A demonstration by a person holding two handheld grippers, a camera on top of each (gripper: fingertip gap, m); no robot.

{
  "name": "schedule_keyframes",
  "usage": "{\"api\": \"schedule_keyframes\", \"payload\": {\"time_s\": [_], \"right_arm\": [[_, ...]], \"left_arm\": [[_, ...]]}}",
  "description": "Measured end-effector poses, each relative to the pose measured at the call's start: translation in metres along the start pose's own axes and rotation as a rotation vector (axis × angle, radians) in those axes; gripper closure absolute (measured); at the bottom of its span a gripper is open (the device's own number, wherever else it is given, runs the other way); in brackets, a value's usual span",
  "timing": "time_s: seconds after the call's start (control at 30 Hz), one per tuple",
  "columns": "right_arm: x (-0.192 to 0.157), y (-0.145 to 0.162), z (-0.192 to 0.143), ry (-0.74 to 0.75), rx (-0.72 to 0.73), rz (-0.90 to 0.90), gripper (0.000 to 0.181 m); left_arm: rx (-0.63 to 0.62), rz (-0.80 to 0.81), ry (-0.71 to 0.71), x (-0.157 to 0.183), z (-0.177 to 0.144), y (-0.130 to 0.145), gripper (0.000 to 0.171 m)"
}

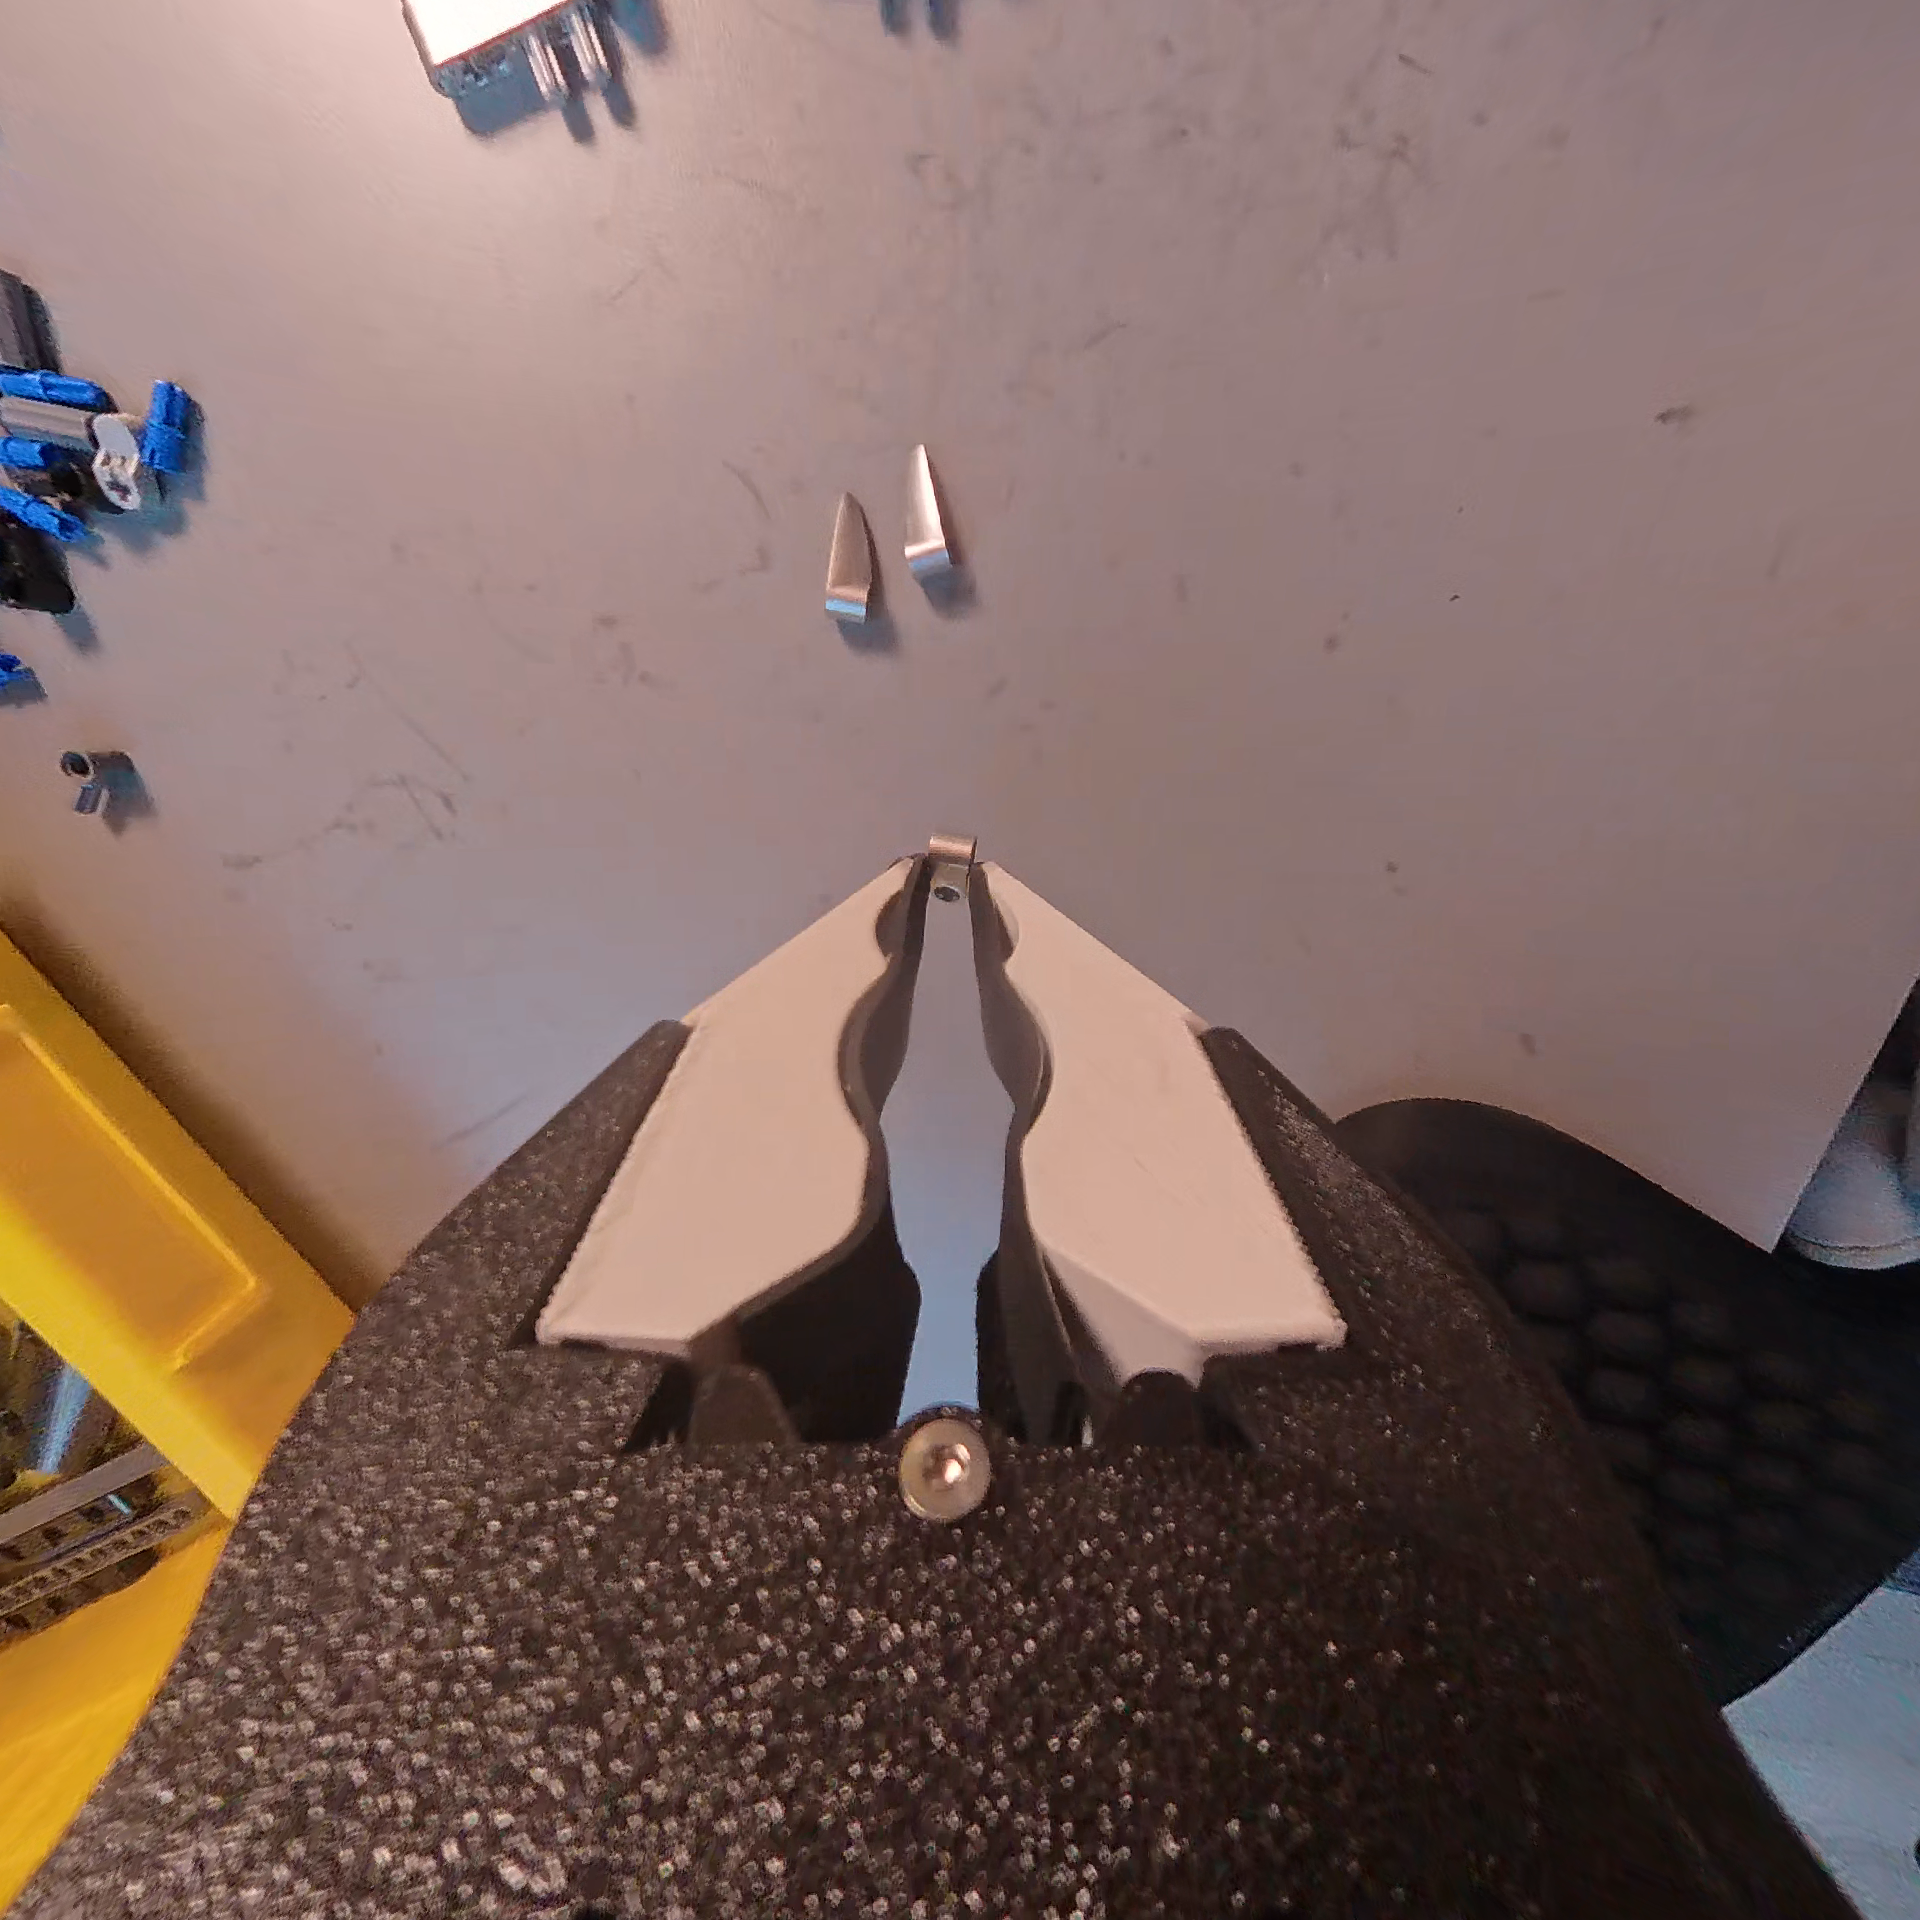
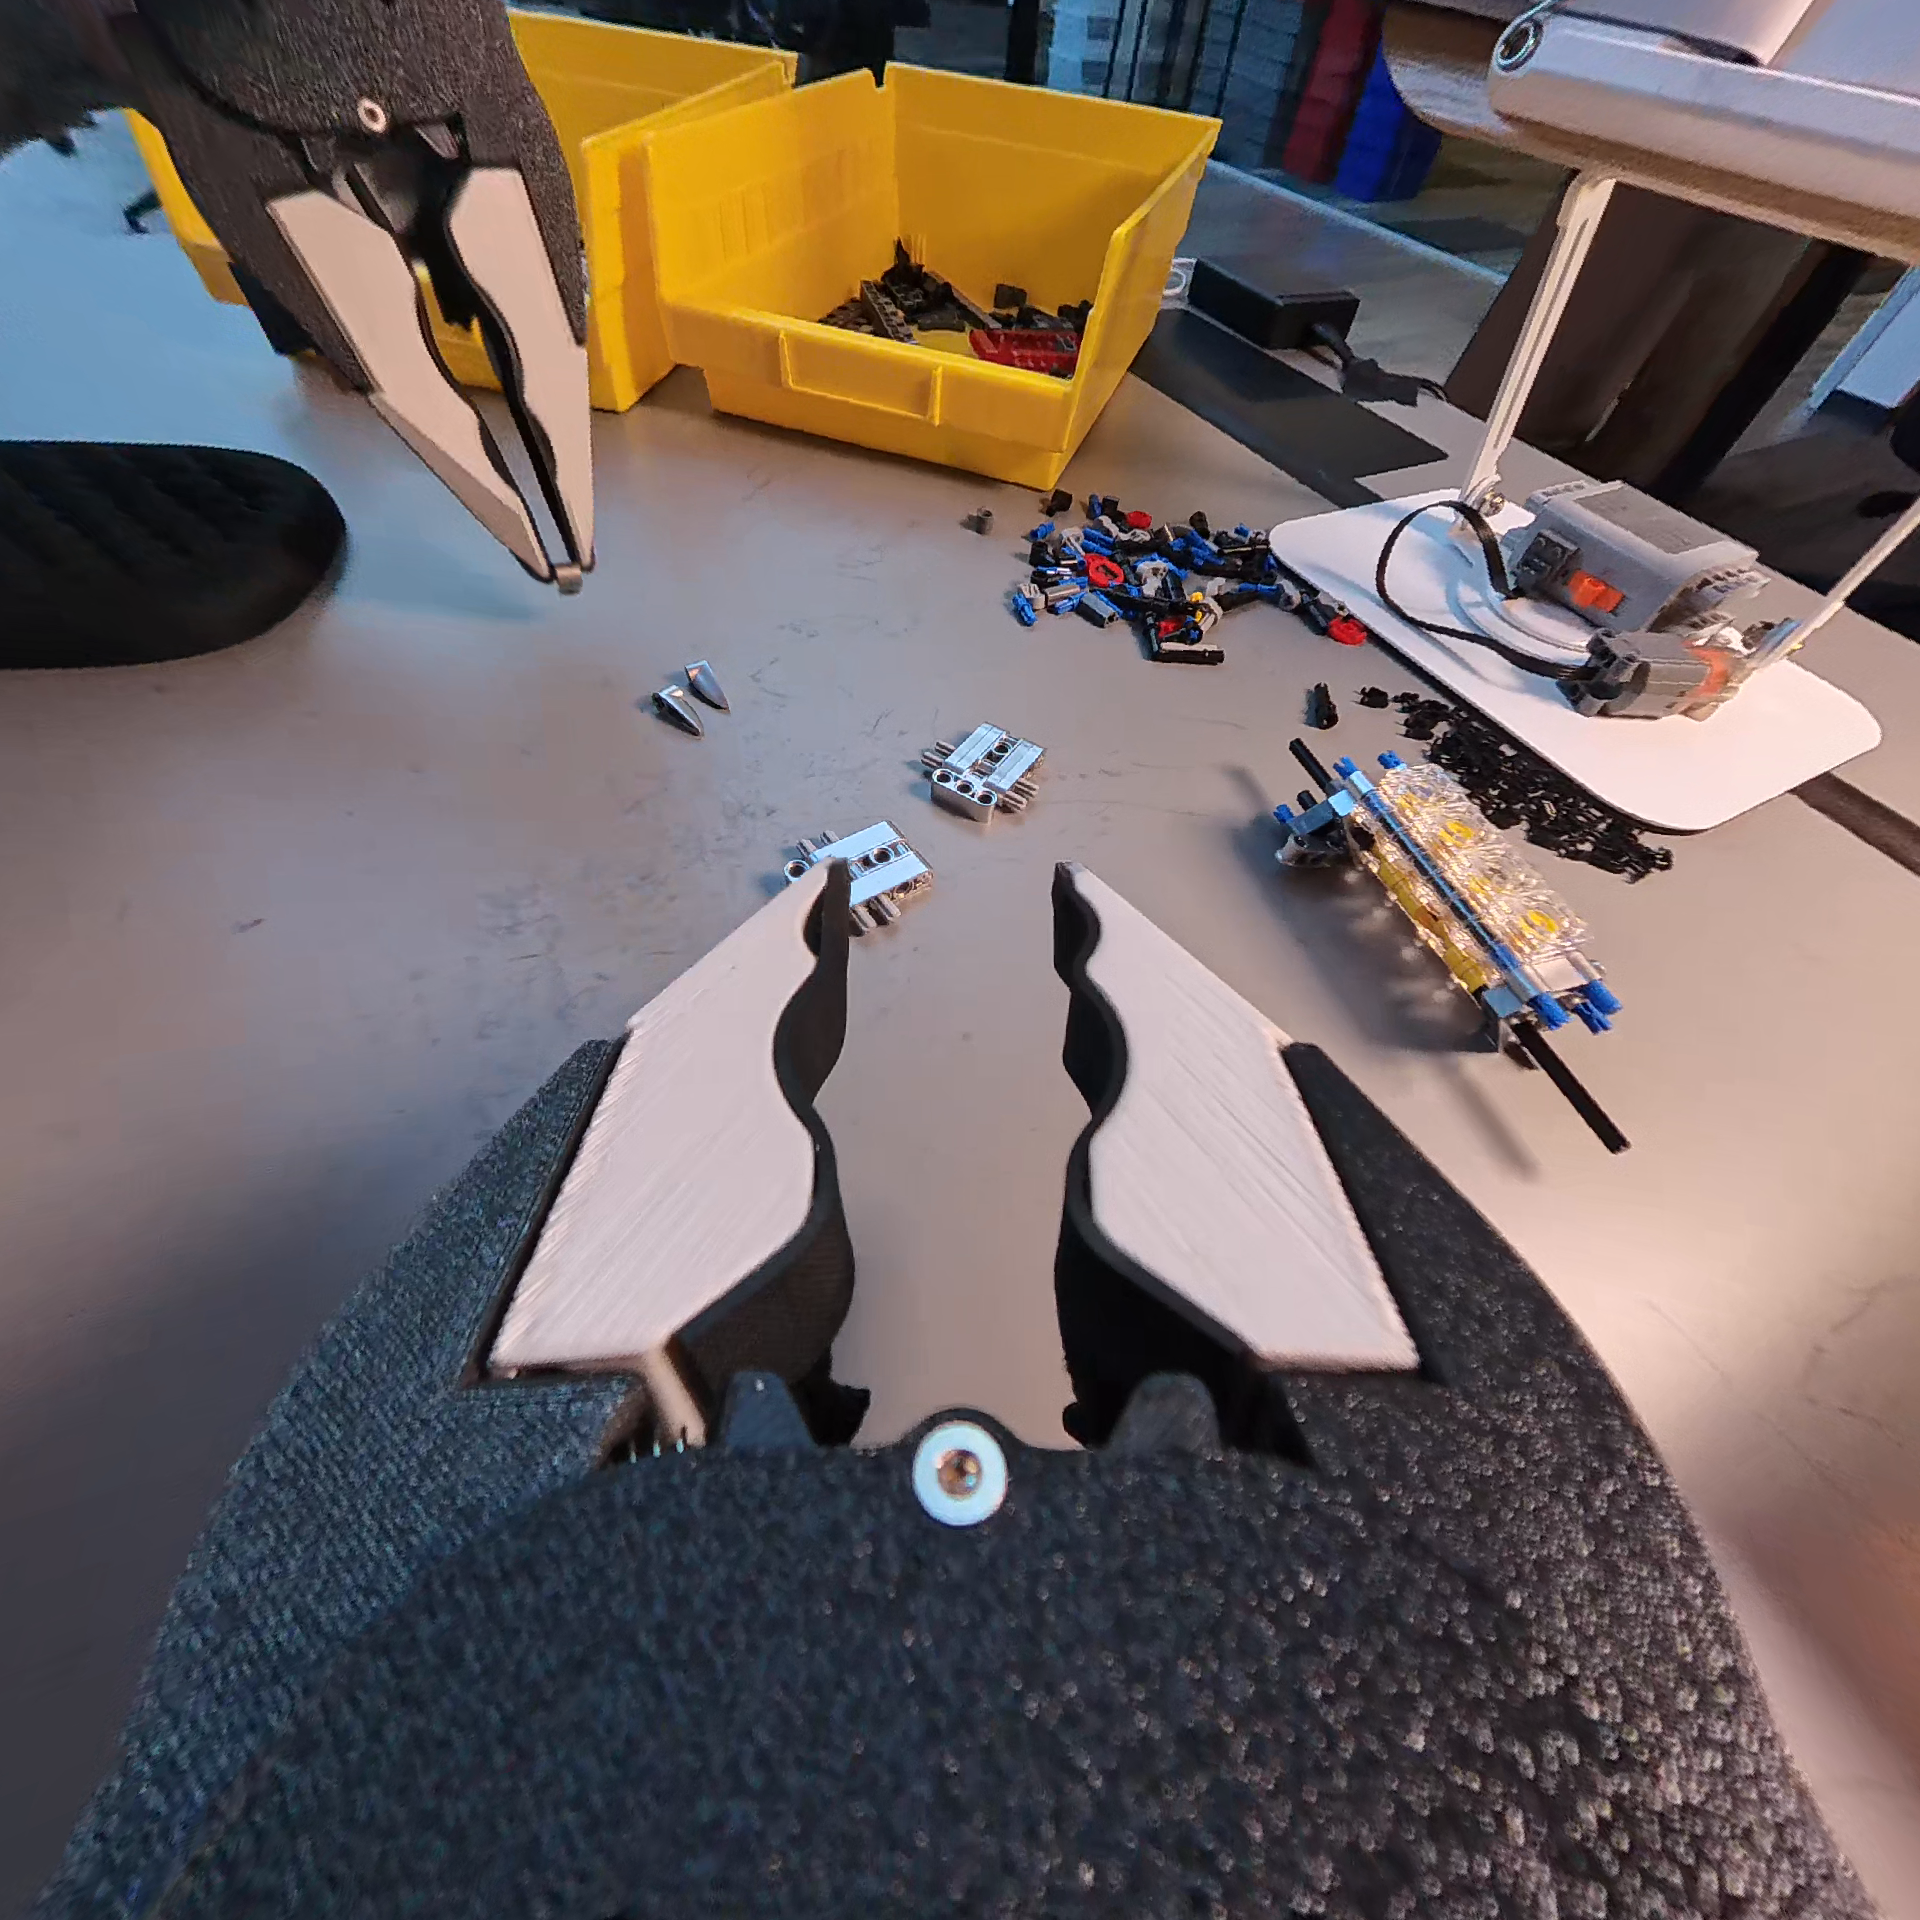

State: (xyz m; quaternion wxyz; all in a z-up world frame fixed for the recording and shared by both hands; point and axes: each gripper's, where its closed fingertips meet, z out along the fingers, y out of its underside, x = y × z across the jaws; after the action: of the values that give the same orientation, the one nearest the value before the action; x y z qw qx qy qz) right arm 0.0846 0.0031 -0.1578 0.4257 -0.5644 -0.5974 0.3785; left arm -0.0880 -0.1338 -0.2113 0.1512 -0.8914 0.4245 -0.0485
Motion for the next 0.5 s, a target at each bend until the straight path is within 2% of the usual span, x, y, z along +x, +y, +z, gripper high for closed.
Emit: {"api": "schedule_keyframes", "payload": {"time_s": [0.17,0.4,0.5], "right_arm": [[-0.004,0.001,0.000,-0.017,-0.007,-0.019,0.143],[-0.004,0.000,-0.001,-0.019,0.003,-0.009,0.143],[-0.003,-0.001,-0.001,-0.018,0.004,-0.003,0.143]], "left_arm": [[-0.067,0.030,-0.044,-0.002,0.009,0.008,0.164],[-0.060,0.036,-0.057,-0.001,0.018,0.007,0.164],[-0.034,0.025,-0.070,-0.004,0.014,0.008,0.159]]}}
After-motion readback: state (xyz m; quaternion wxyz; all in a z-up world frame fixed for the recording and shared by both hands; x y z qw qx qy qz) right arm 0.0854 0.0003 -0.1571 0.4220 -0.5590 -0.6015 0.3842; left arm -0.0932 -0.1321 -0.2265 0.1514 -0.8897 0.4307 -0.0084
